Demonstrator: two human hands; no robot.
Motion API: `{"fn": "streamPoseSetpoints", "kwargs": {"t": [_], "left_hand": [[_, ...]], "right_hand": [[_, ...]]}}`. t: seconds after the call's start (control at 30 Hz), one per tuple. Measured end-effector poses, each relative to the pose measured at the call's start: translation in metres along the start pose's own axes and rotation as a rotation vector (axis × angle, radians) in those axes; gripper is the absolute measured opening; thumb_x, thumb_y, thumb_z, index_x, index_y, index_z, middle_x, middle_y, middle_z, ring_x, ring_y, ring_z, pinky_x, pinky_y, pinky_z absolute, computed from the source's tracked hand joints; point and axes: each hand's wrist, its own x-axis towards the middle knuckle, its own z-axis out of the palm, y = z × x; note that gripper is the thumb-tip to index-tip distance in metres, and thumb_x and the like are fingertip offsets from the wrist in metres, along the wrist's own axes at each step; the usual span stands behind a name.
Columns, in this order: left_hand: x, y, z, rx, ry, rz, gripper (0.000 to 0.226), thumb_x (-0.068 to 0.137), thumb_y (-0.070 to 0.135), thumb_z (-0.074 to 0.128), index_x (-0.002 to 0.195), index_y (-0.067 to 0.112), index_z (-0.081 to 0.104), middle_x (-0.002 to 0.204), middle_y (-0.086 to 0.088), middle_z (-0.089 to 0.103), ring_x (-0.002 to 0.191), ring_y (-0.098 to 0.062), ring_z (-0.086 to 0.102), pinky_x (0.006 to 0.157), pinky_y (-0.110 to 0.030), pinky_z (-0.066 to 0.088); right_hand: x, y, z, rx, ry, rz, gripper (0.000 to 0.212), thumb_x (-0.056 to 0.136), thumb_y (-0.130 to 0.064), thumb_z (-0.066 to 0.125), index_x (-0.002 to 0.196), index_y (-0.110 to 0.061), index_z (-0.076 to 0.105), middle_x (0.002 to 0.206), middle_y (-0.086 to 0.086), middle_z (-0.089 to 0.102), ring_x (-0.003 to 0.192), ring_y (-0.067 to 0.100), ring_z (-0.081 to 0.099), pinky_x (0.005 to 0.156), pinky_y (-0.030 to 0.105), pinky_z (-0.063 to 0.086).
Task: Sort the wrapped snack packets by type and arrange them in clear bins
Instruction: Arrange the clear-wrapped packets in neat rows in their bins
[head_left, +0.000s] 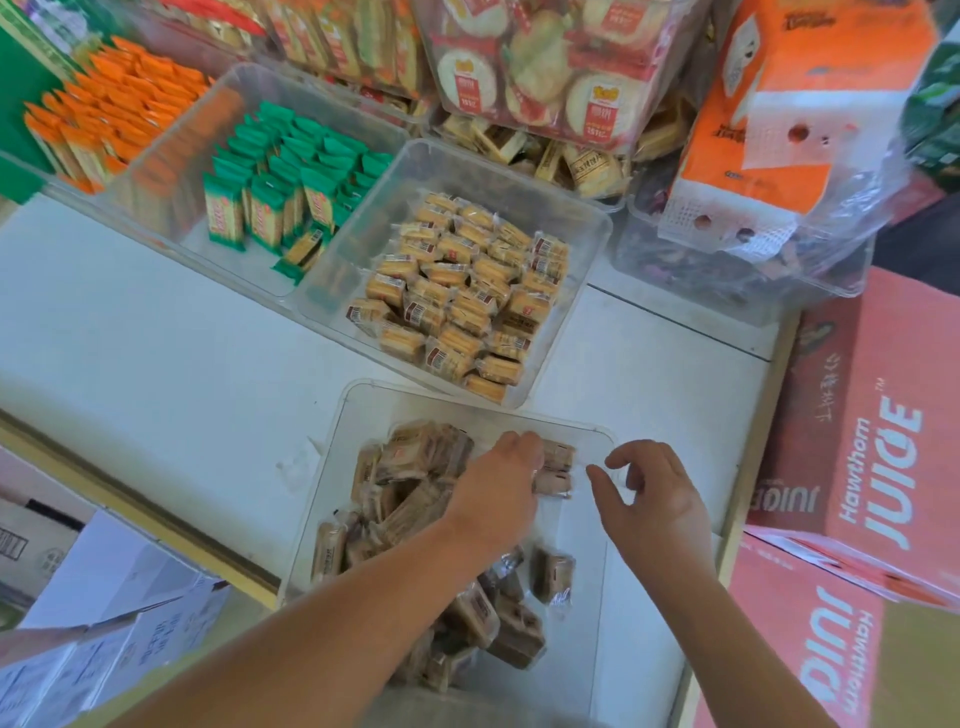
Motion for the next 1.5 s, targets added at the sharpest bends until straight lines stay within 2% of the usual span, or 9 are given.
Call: {"fn": "streamPoseSetpoints", "kwargs": {"t": [0.3, 0.43, 0.53, 0.7, 0.97, 1.07, 1.2, 1.3, 1.5], "left_hand": [[-0.014, -0.01, -0.015, 0.124, 0.16, 0.237, 0.028, 0.086, 0.031, 0.074, 0.088, 0.022, 0.047, 0.085, 0.007, 0.05, 0.08, -0.016, 0.048, 0.069, -0.037, 0.049], [-0.034, 0.009, -0.011, 0.172, -0.265, 0.227, 0.051, 0.092, 0.056, 0.064, 0.134, 0.027, 0.059, 0.124, 0.005, 0.069, 0.115, -0.02, 0.06, 0.107, -0.039, 0.044], [-0.035, 0.018, 0.01, 0.464, -0.456, 0.302, 0.06, 0.086, 0.066, 0.063, 0.131, 0.028, 0.056, 0.114, 0.001, 0.071, 0.112, -0.024, 0.062, 0.12, -0.052, 0.023], [-0.035, 0.004, 0.017, 0.43, -0.319, 0.347, 0.059, 0.09, 0.064, 0.059, 0.131, 0.022, 0.062, 0.123, -0.003, 0.063, 0.128, -0.026, 0.049, 0.118, -0.045, 0.025], [-0.031, 0.006, 0.02, 0.153, -0.235, 0.22, 0.037, 0.094, 0.046, 0.06, 0.127, 0.028, 0.06, 0.107, 0.005, 0.073, 0.102, -0.017, 0.064, 0.112, -0.035, 0.024], [-0.034, -0.009, 0.018, 0.034, -0.036, 0.153, 0.015, 0.1, 0.032, 0.059, 0.104, 0.026, 0.071, 0.092, 0.008, 0.074, 0.082, -0.01, 0.063, 0.122, -0.031, 0.022], [-0.031, -0.02, 0.02, 0.049, 0.037, 0.157, 0.012, 0.095, 0.025, 0.063, 0.087, 0.026, 0.072, 0.081, 0.01, 0.067, 0.081, -0.013, 0.056, 0.093, -0.036, 0.044], [-0.025, -0.014, 0.014, 0.035, 0.078, 0.142, 0.014, 0.088, 0.019, 0.062, 0.081, 0.026, 0.071, 0.079, 0.011, 0.06, 0.084, -0.017, 0.054, 0.078, -0.032, 0.038], [-0.024, -0.025, -0.008, 0.105, -0.013, 0.251, 0.009, 0.088, 0.023, 0.064, 0.092, 0.021, 0.072, 0.091, 0.005, 0.065, 0.096, -0.021, 0.056, 0.088, -0.042, 0.049]], "right_hand": [[-0.029, 0.002, -0.013, 0.093, -0.071, 0.013, 0.023, 0.081, -0.021, 0.084, 0.096, -0.021, 0.067, 0.079, -0.012, 0.053, 0.074, 0.011, 0.056, 0.057, 0.022, 0.048], [-0.034, 0.003, -0.019, 0.268, -0.169, 0.191, 0.02, 0.083, -0.019, 0.082, 0.091, -0.031, 0.068, 0.071, -0.011, 0.059, 0.069, 0.012, 0.059, 0.064, 0.012, 0.043], [-0.039, 0.001, -0.022, 0.325, -0.191, 0.229, 0.021, 0.085, -0.017, 0.081, 0.091, -0.033, 0.069, 0.072, -0.013, 0.061, 0.069, 0.012, 0.06, 0.065, 0.011, 0.043], [-0.044, 0.0, -0.027, 0.292, -0.192, 0.174, 0.022, 0.085, -0.014, 0.08, 0.092, -0.031, 0.07, 0.075, -0.014, 0.064, 0.075, 0.01, 0.063, 0.066, 0.014, 0.047], [-0.025, 0.001, -0.034, 0.318, -0.215, 0.215, 0.016, 0.087, -0.014, 0.078, 0.084, -0.028, 0.071, 0.077, -0.013, 0.069, 0.071, 0.011, 0.065, 0.067, 0.026, 0.053], [-0.023, 0.004, -0.035, 0.021, -0.143, -0.095, 0.016, 0.08, -0.014, 0.084, 0.088, -0.022, 0.073, 0.084, -0.014, 0.063, 0.074, 0.01, 0.061, 0.059, 0.03, 0.052], [-0.018, -0.012, -0.025, -0.334, -0.206, -0.485, 0.02, 0.071, -0.028, 0.09, 0.082, -0.018, 0.077, 0.085, -0.001, 0.066, 0.085, 0.025, 0.062, 0.089, 0.041, 0.05], [-0.008, -0.041, -0.011, -0.708, -0.517, -0.495, 0.039, 0.08, -0.061, 0.072, 0.085, -0.023, 0.08, 0.086, 0.001, 0.071, 0.102, 0.026, 0.064, 0.121, 0.058, 0.023], [0.003, -0.061, 0.01, -0.995, -0.691, -0.382, 0.044, 0.096, -0.061, 0.041, 0.082, -0.029, 0.067, 0.08, -0.006, 0.064, 0.117, 0.023, 0.054, 0.115, 0.065, -0.021]]}}
